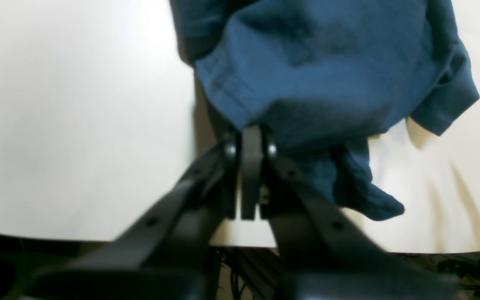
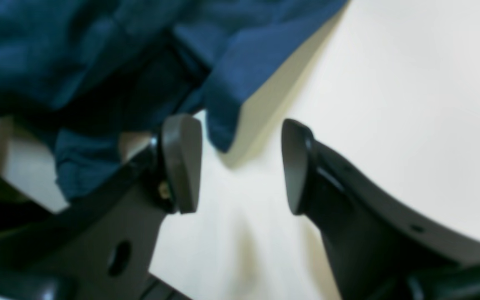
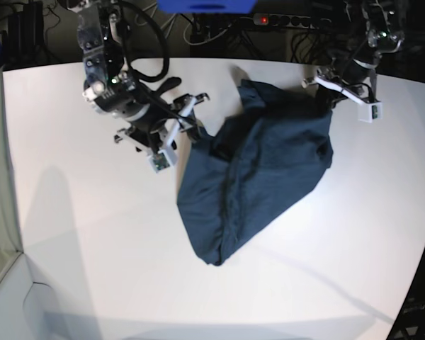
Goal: Layout the t-shirt on the table in an organized manner, then fold the t-shirt properly
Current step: 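Lower the right gripper onto the shirt fabric and grasp it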
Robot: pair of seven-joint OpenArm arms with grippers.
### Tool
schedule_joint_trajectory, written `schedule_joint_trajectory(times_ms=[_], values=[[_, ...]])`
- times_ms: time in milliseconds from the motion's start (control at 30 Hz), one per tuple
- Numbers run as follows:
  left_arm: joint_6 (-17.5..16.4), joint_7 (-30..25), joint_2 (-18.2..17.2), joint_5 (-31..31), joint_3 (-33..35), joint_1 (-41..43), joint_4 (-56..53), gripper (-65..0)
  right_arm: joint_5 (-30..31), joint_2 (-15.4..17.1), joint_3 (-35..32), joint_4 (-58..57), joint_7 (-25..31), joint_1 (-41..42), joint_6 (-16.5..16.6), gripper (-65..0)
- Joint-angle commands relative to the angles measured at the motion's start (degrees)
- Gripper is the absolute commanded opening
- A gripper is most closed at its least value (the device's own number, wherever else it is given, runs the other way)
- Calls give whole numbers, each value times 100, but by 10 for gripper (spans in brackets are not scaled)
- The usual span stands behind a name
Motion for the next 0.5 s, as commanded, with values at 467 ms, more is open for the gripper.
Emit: schedule_joint_trajectory(times_ms=[467], values=[[-32,-96,-28,-74,-21,-5,72,-645,71,-191,-371,-818,185,431,48,-331]])
